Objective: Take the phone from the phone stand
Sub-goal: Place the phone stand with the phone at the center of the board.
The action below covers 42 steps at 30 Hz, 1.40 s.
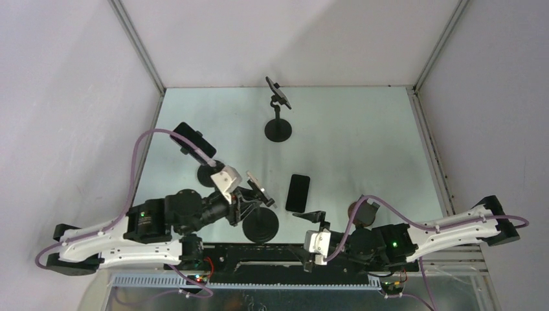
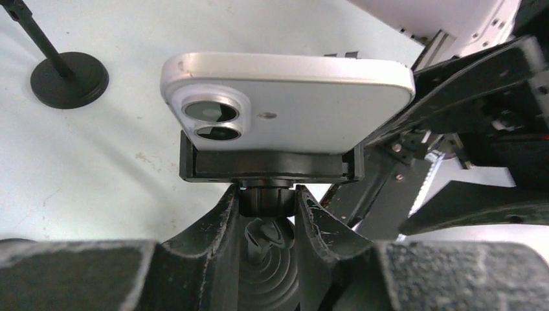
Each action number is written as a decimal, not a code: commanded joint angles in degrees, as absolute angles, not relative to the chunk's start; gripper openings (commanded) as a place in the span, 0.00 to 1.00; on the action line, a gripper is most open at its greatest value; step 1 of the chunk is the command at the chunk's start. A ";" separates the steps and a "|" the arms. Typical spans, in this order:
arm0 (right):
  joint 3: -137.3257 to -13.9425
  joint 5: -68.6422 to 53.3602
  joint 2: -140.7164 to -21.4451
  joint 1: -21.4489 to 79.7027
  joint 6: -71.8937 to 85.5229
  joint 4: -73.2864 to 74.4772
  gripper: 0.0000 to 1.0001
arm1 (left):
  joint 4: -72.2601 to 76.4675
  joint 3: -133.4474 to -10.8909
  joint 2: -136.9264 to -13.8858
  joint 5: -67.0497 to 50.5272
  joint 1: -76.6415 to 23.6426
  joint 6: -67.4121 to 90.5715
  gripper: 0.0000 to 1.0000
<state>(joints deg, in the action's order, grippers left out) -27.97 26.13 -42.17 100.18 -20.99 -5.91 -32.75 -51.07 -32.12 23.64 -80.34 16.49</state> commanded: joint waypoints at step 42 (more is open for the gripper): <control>-26.63 29.46 -34.13 102.19 -7.44 1.62 0.93 | -18.81 -36.59 -38.35 -27.02 -52.39 -15.46 0.13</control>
<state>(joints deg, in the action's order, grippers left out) -26.68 29.71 -34.96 101.78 -8.08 1.80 -18.87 -37.50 -41.54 -25.15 -52.66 -14.28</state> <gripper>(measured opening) 0.919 0.320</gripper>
